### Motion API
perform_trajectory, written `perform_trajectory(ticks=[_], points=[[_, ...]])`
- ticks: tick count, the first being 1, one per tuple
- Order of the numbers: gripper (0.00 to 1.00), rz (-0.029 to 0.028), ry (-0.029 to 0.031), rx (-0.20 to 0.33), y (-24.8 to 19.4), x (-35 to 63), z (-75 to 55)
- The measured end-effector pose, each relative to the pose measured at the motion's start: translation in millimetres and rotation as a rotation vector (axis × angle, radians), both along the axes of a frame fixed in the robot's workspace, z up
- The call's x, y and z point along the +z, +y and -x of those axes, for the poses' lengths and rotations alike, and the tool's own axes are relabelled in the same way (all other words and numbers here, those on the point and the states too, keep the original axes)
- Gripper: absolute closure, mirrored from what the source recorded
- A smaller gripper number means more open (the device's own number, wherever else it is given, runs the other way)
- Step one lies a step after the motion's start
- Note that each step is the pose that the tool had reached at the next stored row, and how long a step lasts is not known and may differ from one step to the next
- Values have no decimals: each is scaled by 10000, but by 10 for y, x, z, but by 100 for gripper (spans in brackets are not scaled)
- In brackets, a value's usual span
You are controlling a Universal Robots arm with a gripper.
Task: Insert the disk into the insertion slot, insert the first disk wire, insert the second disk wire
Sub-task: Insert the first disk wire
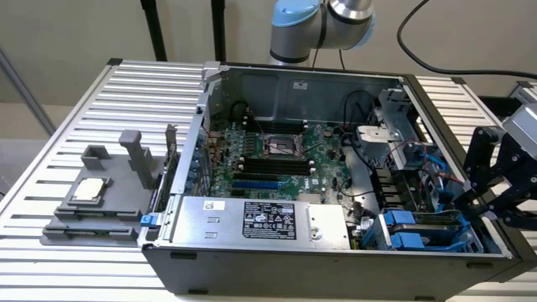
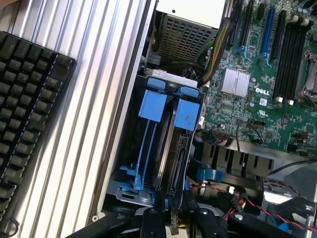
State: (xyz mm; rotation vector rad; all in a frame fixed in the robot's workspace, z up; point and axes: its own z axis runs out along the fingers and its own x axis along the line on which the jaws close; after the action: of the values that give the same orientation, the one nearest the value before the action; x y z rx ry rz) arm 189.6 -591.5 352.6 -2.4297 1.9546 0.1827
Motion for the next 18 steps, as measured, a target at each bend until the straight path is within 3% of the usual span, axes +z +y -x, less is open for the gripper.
perform_trajectory(ticks=[9, 15, 17, 18], points=[[71, 110, 0, 59, 1, 39, 0], [71, 230, 0, 91, 3, 46, 0], [73, 265, 2, 103, 4, 46, 1], [80, 277, 0, 110, 4, 47, 0]])
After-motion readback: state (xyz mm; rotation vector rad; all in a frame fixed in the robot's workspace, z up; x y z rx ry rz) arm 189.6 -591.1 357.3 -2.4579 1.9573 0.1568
